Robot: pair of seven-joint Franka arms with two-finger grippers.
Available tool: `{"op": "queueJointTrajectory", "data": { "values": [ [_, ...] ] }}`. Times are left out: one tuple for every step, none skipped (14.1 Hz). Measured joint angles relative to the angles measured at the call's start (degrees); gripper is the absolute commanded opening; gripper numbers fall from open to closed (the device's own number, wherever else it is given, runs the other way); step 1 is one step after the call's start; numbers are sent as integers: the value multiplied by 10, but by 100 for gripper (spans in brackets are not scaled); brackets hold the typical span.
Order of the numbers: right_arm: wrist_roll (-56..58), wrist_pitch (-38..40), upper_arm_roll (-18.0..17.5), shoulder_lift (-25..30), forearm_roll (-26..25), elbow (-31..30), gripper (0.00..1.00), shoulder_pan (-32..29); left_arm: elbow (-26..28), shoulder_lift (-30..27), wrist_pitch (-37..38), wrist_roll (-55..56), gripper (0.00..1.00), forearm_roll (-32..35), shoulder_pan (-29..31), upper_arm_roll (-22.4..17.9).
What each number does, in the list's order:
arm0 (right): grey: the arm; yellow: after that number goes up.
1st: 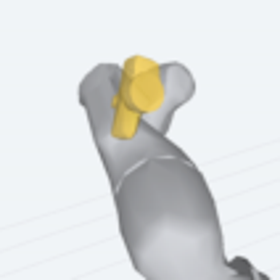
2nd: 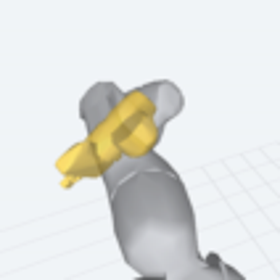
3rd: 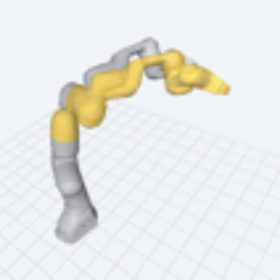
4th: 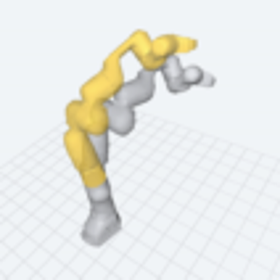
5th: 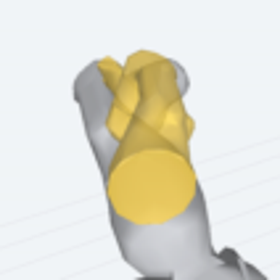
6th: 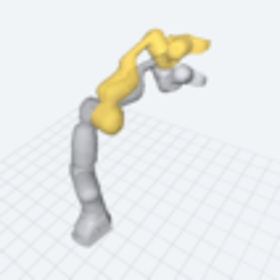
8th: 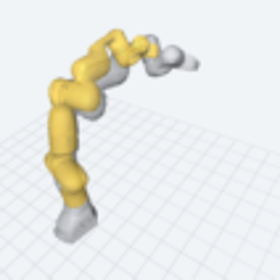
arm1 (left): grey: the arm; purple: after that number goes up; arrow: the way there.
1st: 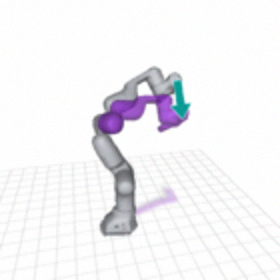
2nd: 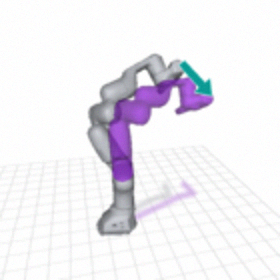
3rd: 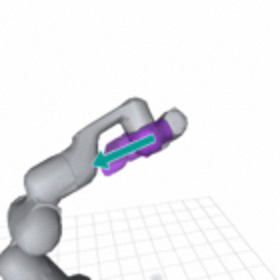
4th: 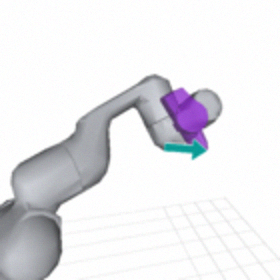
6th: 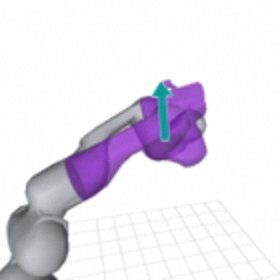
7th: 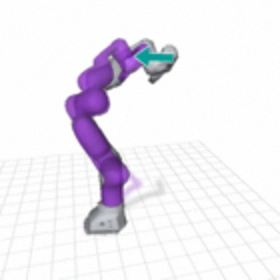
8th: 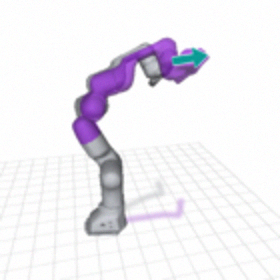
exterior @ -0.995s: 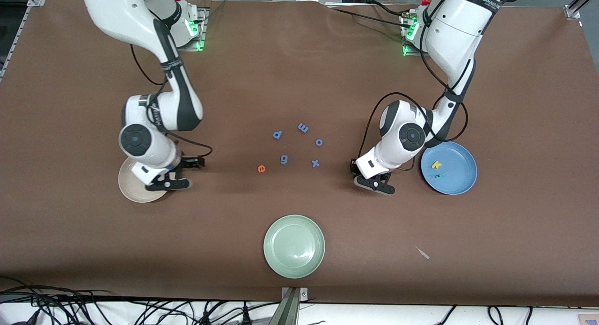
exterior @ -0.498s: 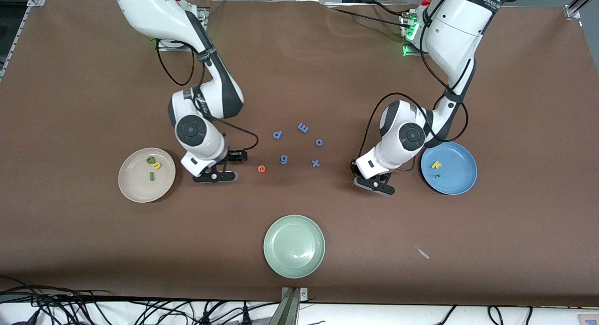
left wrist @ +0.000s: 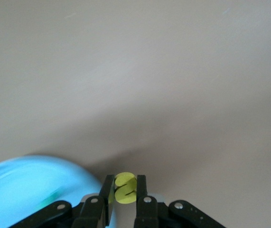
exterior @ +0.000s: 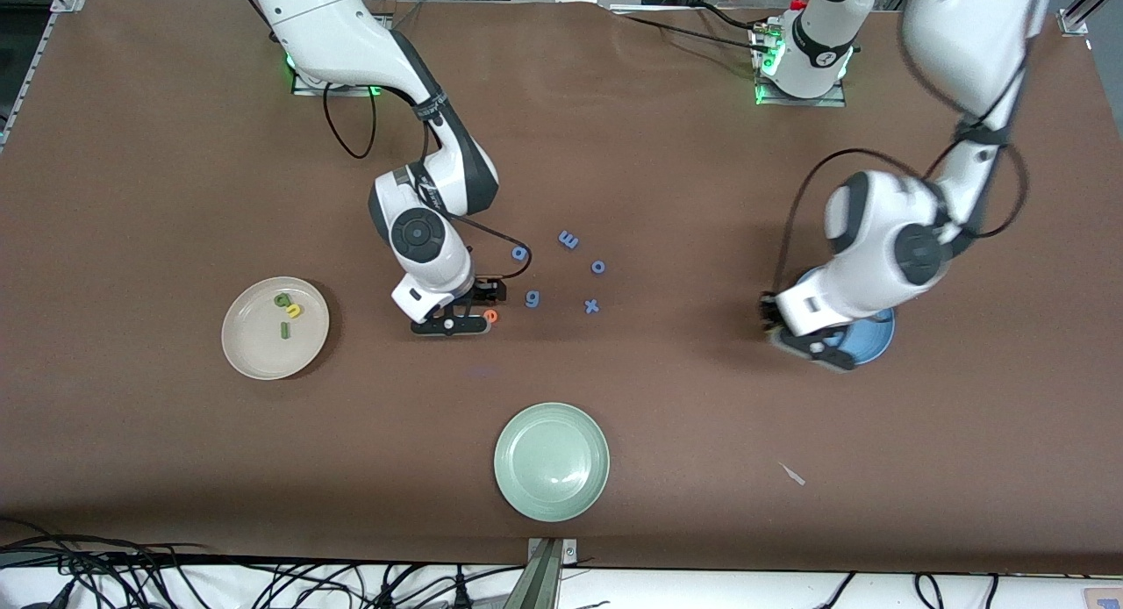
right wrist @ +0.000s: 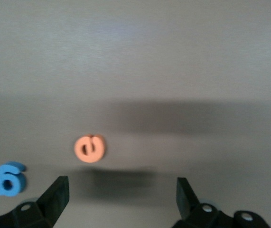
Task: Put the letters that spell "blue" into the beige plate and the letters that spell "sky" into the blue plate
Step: 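Carry the yellow s over the blue plate while the right gripper reaches the e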
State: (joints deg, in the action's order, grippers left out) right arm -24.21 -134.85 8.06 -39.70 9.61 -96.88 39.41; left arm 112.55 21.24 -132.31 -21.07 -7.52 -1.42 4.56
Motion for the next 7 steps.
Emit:
{"op": "queueJointTrajectory", "data": {
  "values": [
    [-2,-5,-2,-5,0,5,100,0,27,-19,1,-42,10,1,33,-1],
    [-3,-12,-4,-9,0,9,99,0,49,-31,1,-74,15,5,60,-1],
    [-4,-18,-5,-13,0,12,99,0,65,-37,-1,-89,19,19,80,-1],
    [-4,-24,-5,-18,0,15,99,0,73,-38,-3,-95,22,33,91,-1],
    [-4,-27,-6,-23,0,20,99,0,77,-37,-5,-97,38,40,94,-1],
    [-4,-28,-6,-28,0,26,92,0,79,-37,-5,-97,59,42,93,2],
    [-4,-29,-8,-31,0,30,80,0,80,-37,-5,-96,95,43,92,4]
  ]
}}
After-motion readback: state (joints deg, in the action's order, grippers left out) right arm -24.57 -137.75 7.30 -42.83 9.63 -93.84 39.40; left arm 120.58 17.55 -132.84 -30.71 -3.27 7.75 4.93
